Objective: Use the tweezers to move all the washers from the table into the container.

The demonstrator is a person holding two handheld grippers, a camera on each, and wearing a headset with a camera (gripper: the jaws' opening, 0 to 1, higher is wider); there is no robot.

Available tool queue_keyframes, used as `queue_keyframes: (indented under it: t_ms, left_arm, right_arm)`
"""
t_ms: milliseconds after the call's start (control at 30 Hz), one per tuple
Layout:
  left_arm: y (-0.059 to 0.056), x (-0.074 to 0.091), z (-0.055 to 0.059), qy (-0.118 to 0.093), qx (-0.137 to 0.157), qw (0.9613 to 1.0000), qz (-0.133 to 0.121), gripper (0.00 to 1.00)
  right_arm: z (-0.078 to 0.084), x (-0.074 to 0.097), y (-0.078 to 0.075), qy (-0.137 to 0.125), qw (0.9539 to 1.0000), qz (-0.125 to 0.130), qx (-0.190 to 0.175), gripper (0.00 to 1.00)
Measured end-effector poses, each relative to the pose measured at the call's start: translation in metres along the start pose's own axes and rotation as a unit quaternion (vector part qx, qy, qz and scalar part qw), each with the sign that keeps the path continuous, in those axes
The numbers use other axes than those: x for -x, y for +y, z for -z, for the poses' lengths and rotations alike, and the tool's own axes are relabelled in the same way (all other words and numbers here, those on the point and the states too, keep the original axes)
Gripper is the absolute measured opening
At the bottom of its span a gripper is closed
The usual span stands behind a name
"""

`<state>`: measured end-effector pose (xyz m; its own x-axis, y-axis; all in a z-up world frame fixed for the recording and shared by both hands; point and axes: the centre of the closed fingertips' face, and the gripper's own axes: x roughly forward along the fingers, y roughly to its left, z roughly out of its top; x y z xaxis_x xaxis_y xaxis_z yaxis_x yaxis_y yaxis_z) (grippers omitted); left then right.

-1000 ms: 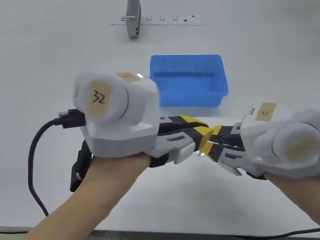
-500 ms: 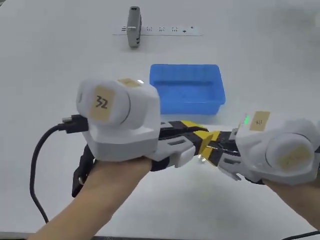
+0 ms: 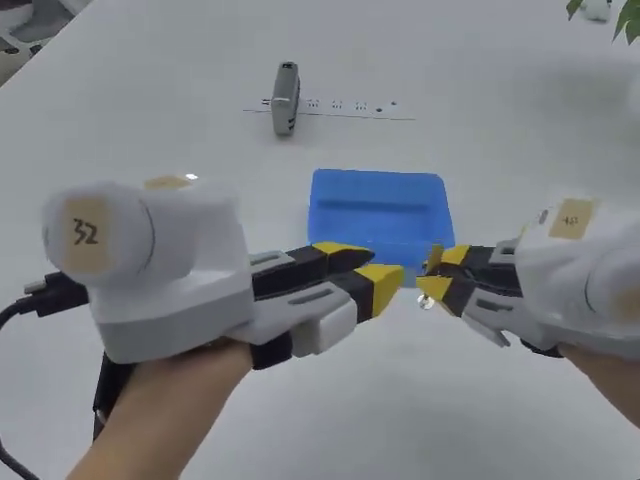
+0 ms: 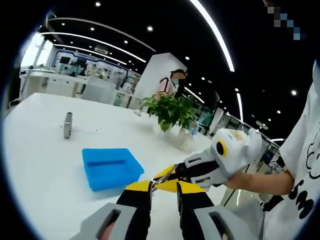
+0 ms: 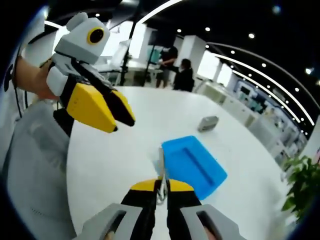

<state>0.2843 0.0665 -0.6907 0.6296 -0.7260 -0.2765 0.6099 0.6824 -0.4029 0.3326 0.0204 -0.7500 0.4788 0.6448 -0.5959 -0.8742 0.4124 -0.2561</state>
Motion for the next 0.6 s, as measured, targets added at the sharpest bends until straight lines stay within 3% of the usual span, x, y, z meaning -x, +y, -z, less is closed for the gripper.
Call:
queue_keyframes:
  t_ms: [100, 267, 433, 600]
  left_arm:
    - [0.004, 0.009, 0.007, 0.003, -0.003, 0.9998, -0.02, 0.24]
    - [0.005, 0.022, 0.02, 0.01, 0.016, 0.9992, -0.035, 0.24]
    - [0.011, 0.03, 0.028, 0.019, 0.007, 0.9979, -0.062, 0.27]
    - [0.016, 0.034, 0.036, 0.026, 0.01, 0.9966, -0.077, 0.29]
  right_arm:
    - [-0.008, -0.001, -0.018, -0.018, 0.9995, 0.015, -0.021, 0.03]
    - [-0.02, -0.01, -0.052, -0.05, 0.996, 0.043, -0.06, 0.03]
    - [-0.025, -0.026, -0.072, -0.067, 0.9928, 0.048, -0.087, 0.03]
    - [-0.021, -0.046, -0.08, -0.069, 0.9908, 0.047, -0.106, 0.03]
